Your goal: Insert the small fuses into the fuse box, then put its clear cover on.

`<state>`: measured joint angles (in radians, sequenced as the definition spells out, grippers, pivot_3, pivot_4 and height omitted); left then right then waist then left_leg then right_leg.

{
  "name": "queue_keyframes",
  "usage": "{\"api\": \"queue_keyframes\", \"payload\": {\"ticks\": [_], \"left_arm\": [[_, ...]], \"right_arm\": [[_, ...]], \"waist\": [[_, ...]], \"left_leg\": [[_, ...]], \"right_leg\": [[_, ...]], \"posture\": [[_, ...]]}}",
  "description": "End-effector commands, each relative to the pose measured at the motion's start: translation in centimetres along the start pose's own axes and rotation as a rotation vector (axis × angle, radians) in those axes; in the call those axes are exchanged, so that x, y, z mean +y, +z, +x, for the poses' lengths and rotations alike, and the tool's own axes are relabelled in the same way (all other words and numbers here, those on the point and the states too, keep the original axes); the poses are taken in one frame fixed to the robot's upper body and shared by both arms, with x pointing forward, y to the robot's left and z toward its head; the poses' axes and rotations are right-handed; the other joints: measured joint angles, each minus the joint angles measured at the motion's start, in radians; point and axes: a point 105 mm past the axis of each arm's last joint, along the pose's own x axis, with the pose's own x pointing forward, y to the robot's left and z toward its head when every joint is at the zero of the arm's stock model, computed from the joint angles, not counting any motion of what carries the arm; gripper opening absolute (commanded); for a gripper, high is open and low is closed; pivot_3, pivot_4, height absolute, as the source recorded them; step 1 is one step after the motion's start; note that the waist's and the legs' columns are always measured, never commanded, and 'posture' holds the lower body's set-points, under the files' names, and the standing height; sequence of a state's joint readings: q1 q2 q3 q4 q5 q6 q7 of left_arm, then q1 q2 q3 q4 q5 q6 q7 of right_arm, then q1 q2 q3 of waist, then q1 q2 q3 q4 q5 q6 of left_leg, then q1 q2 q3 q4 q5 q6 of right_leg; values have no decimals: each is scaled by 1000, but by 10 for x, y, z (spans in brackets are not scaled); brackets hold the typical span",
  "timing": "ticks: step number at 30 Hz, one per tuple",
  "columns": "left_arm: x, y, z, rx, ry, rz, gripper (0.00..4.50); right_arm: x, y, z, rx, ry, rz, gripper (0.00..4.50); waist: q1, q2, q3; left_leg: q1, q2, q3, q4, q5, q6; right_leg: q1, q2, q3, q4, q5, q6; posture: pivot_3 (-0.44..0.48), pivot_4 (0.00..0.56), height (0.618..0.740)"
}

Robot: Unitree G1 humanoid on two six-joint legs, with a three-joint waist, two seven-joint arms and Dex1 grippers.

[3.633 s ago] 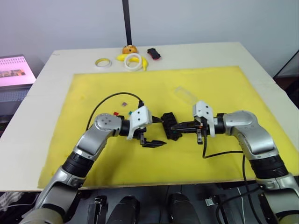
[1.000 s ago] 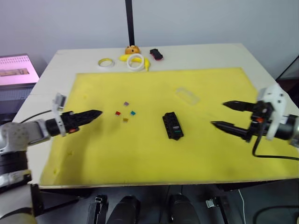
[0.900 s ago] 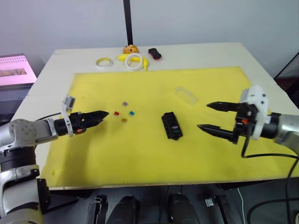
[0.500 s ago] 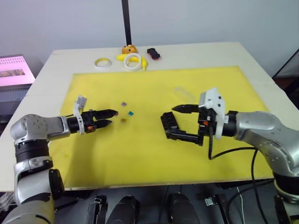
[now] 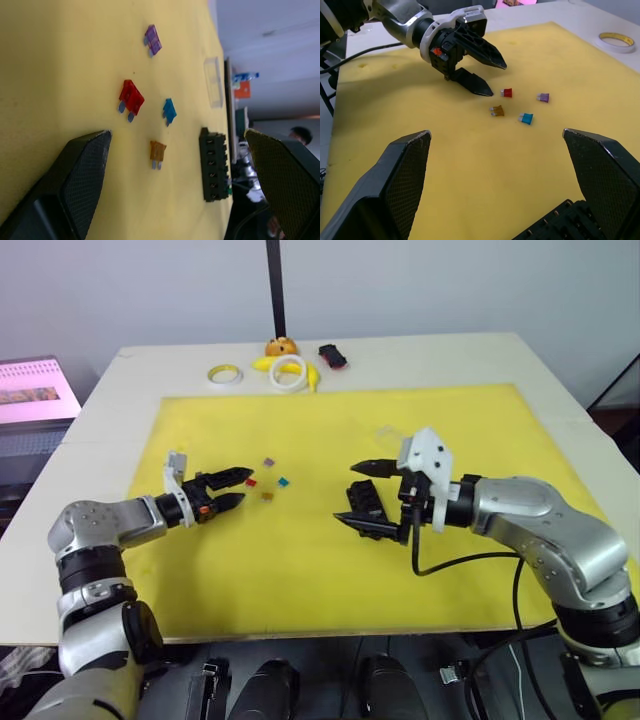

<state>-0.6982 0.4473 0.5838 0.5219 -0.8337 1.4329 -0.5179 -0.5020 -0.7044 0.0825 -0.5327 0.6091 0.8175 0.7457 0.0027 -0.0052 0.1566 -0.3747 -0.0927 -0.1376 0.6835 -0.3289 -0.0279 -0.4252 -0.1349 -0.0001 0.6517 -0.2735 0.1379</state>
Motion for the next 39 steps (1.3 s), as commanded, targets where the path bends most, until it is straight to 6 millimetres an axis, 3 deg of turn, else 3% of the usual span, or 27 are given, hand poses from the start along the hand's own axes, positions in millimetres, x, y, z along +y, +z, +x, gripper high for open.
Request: {"api": "queue_keyframes", "payload": {"ticks": [1, 26, 29, 39], "left_arm": [[-2, 4, 7, -23, 1, 5, 4500], [2, 2, 37, -9, -4, -18, 4500], [8, -2, 37, 13, 29, -11, 3206], [18, -6, 40, 24, 91, -2, 3206]], "right_arm": [[0, 10, 0, -31, -6, -41, 4479], [-4, 7, -7, -7, -64, -40, 4479], [-4, 5, -8, 7, -63, -45, 4500], [-7, 6, -10, 10, -75, -54, 4500]], "waist": [[7, 0, 0], [15, 0, 0], [14, 0, 0], [13, 0, 0]], "left_leg": [[0, 0, 0, 0, 0, 0], [0, -1, -2, 0, 1, -1], [0, -1, -2, 0, 1, -1], [0, -1, -2, 0, 1, -1]], "right_leg": [[0, 0, 0, 0, 0, 0], [2, 0, 0, 0, 0, 0], [2, 0, 0, 0, 0, 0], [2, 0, 0, 0, 0, 0]], "posture": [[0, 150, 740], [0, 150, 740], [0, 150, 740], [0, 150, 740]]}}
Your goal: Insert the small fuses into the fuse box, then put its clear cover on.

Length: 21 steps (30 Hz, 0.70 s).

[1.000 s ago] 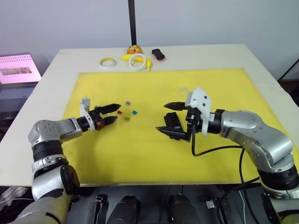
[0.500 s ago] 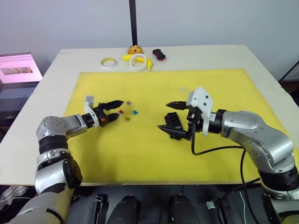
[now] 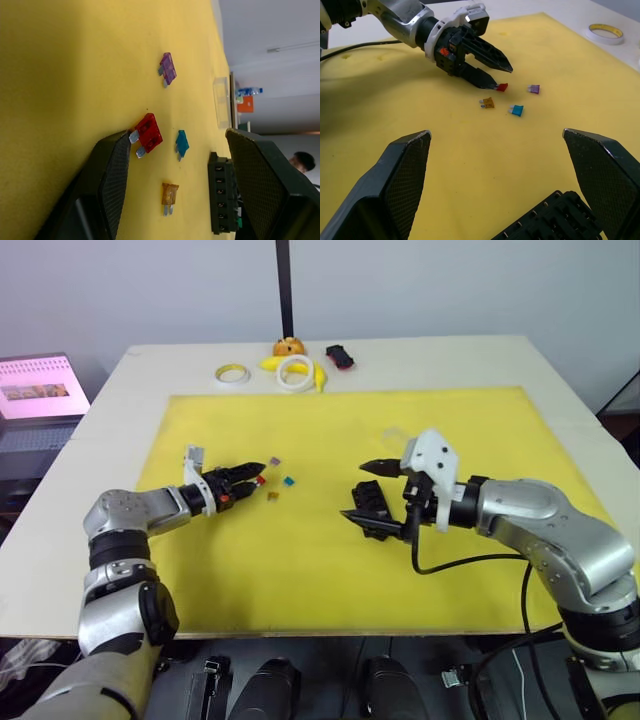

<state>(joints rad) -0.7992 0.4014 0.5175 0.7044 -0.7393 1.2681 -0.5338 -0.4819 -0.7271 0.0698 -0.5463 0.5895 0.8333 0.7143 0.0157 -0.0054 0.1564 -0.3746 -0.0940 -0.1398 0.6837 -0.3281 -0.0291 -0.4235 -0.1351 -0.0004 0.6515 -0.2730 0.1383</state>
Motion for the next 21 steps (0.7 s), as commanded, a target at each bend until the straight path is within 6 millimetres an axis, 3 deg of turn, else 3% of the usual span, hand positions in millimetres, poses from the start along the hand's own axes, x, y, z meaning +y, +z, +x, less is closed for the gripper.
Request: {"api": "queue_keyframes", "payload": {"ticks": [1, 3, 7, 15, 19, 21], "left_arm": [[11, -11, 8, 42, 60, 5, 3206], [15, -14, 9, 55, 83, 43, 3206], [21, -16, 9, 59, 112, 34, 1323], [32, -12, 7, 30, 162, 18, 1323], [38, -9, 4, 24, 216, 57, 27], [37, -3, 0, 15, 230, 92, 27]], "right_arm": [[-2, 11, -5, -30, -19, -48, 4500], [-2, 12, -5, -31, -21, -49, 4500], [-3, 14, -6, -45, -27, -38, 4500], [-5, 16, -7, -50, -28, -39, 4500], [-6, 17, -7, -48, -27, -41, 4500], [-6, 17, -8, -46, -25, -42, 4500]], "waist": [[0, 0, 0], [1, 0, 0], [0, 0, 0], [0, 1, -1], [-2, 2, -1], [-3, 3, -2]], "left_leg": [[0, 0, 0, 0, 0, 0], [0, 0, 0, 0, 0, 0], [0, 0, 0, 0, 0, 0], [1, 0, 0, 0, 0, 0], [1, 0, 0, 0, 0, 0], [1, 0, 0, 0, 0, 0]], "right_leg": [[0, 0, 0, 0, 0, 0], [0, 0, 0, 0, 0, 0], [0, 0, 0, 0, 0, 0], [1, 0, 0, 0, 0, 0], [1, 0, 0, 0, 0, 0], [1, 0, 0, 0, 0, 0]], "posture": [[0, 150, 740], [0, 150, 740], [0, 150, 740], [0, 150, 740], [0, 150, 740], [0, 150, 740]]}}
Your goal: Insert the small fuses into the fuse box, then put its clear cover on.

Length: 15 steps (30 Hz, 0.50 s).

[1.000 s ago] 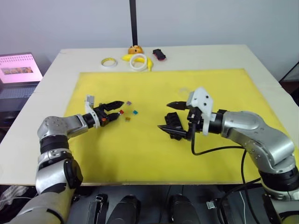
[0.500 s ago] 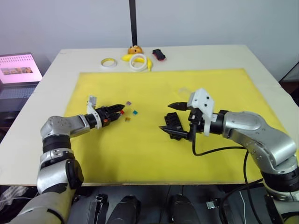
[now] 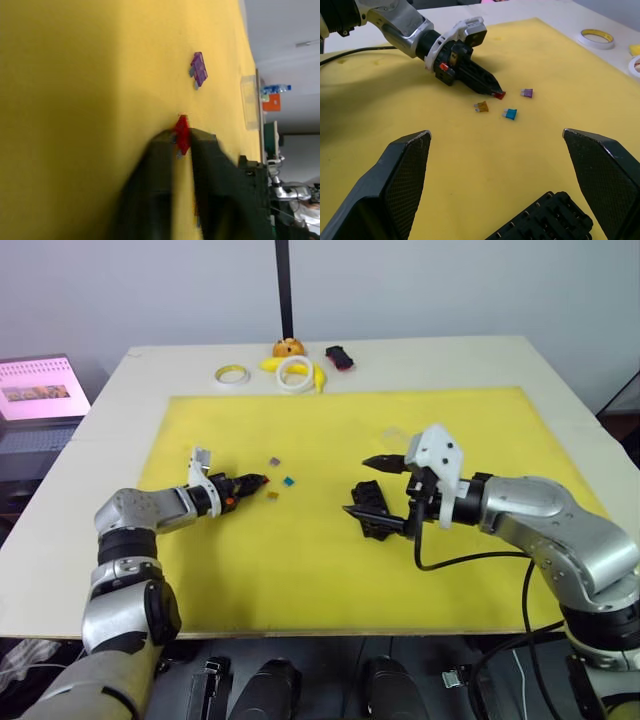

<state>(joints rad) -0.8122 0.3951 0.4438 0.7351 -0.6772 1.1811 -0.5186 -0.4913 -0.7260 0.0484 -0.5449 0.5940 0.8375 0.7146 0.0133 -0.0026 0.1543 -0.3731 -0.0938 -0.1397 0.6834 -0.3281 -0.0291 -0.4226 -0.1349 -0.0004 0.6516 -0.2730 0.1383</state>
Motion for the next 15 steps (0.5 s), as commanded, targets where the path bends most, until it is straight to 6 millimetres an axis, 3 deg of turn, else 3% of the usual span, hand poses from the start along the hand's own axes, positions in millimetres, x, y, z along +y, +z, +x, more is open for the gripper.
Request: {"api": "queue_keyframes", "payload": {"ticks": [1, 4, 7, 9, 11, 15], "left_arm": [[21, 3, -9, -6, 117, 26, 27], [-2, 25, -18, -55, 37, 41, 27], [-37, 39, -28, -61, -96, 85, 27], [-71, 46, -36, -56, -229, 122, 27], [-109, 44, -43, -28, -373, 185, 27], [-144, 27, -37, -2, -478, 307, 27]], "right_arm": [[-2, 12, -5, -33, -8, -37, 4500], [-2, 15, -6, -43, -3, -29, 4500], [-2, 18, -8, -69, -1, 2, 4500], [-2, 22, -9, -108, -1, 52, 4500], [-1, 27, -11, -156, 8, 118, 4500], [1, 32, -12, -234, 17, 239, 4500]], "waist": [[-1, 1, 0], [-4, 0, 0], [-11, -1, 1], [-19, -4, 2], [-22, -5, 3], [-26, -5, 3]], "left_leg": [[0, 0, 0, 0, 0, 0], [0, 1, 0, 0, 1, -1], [-2, 1, 0, -1, 1, -1], [-3, 1, 0, -1, 1, -1], [-5, 2, -1, -2, 1, -1], [-6, 0, -2, -1, 0, 0]], "right_leg": [[0, 0, 0, 0, 0, 0], [-1, 1, 0, 1, 0, 0], [-3, 1, 0, 2, 0, 0], [-5, 1, 0, 2, 0, 0], [-6, 1, 0, 2, 0, 0], [-6, 0, -1, -2, 0, 0]], "posture": [[0, 150, 740], [0, 150, 740], [0, 150, 740], [0, 150, 740], [0, 150, 740], [0, 150, 740]]}}
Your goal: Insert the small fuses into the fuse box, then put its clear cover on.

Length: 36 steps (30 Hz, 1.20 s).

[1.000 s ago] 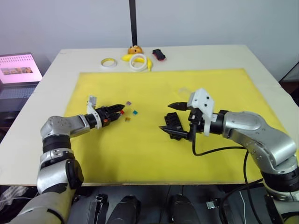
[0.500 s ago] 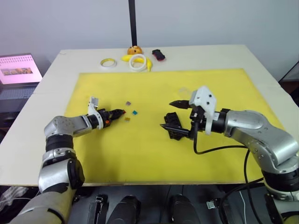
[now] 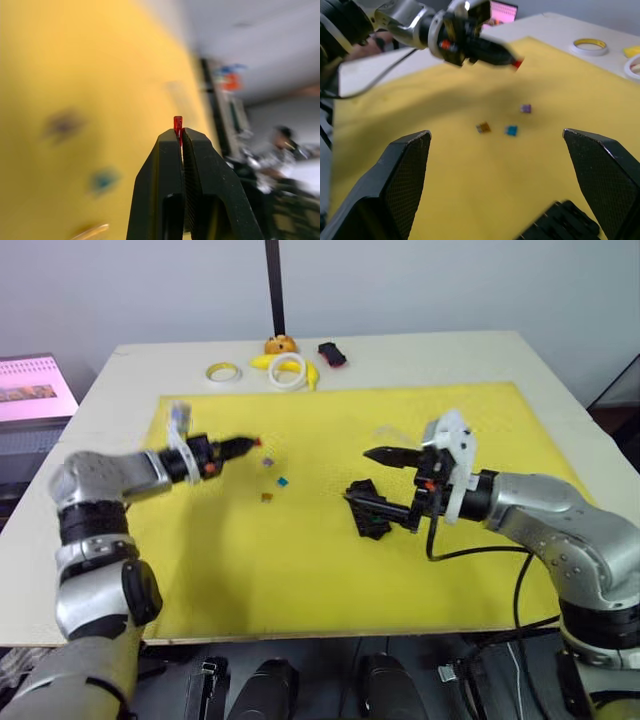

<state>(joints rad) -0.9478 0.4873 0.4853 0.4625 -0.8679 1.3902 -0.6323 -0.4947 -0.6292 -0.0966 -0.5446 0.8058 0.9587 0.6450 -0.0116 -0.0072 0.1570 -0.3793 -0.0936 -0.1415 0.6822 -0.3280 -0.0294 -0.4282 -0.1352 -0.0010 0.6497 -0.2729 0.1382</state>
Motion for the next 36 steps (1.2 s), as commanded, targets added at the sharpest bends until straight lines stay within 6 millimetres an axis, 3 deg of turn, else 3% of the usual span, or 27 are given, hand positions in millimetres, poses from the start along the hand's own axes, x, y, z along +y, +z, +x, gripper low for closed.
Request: {"api": "queue_keyframes", "payload": {"ticks": [1, 3, 6, 18, 21, 23, 36], "left_arm": [[-38, -14, 20, 41, -163, 70, 27], [-57, -27, 28, 70, -268, 78, 27], [-70, -37, 32, 76, -344, 72, 27], [-83, -46, 44, 85, -438, 13, 27], [-83, -47, 46, 90, -438, 11, 0], [-83, -48, 46, 97, -439, 13, 0], [-83, -54, 47, 116, -441, 24, 0]], "right_arm": [[4, 16, -3, -123, 8, 101, 4500], [7, 20, -2, -187, 15, 191, 4500], [11, 27, 1, -248, 26, 270, 4500], [13, 42, 16, -395, 0, 482, 4500], [9, 45, 17, -418, -17, 511, 3719], [7, 45, 18, -414, -34, 516, 2927], [4, 45, 18, -414, -59, 520, 2927]], "waist": [[0, 0, 0], [0, 0, 0], [-7, 0, 0], [-2, 0, 0], [-4, 0, 0], [-5, 0, 0], [-5, 0, 0]], "left_leg": [[0, 0, 0, 0, 0, 0], [0, 1, 0, 0, 0, 0], [0, 1, 0, 0, 0, 0], [2, 1, 2, -1, 0, 0], [2, 1, 2, -1, 0, 0], [2, 1, 2, -1, 0, 0], [2, 1, 2, -1, 0, 0]], "right_leg": [[0, 0, 0, 0, 0, 0], [1, 0, 0, 0, 0, 0], [0, 1, 0, 1, 0, 0], [0, 1, 1, 1, 0, 0], [0, 1, 1, 1, 0, 0], [0, 1, 1, 1, 0, 0], [0, 1, 1, 1, 0, 0]], "posture": [[0, 150, 740], [0, 150, 740], [0, 150, 740], [0, 150, 740], [0, 150, 740], [0, 150, 740], [0, 150, 740]]}}
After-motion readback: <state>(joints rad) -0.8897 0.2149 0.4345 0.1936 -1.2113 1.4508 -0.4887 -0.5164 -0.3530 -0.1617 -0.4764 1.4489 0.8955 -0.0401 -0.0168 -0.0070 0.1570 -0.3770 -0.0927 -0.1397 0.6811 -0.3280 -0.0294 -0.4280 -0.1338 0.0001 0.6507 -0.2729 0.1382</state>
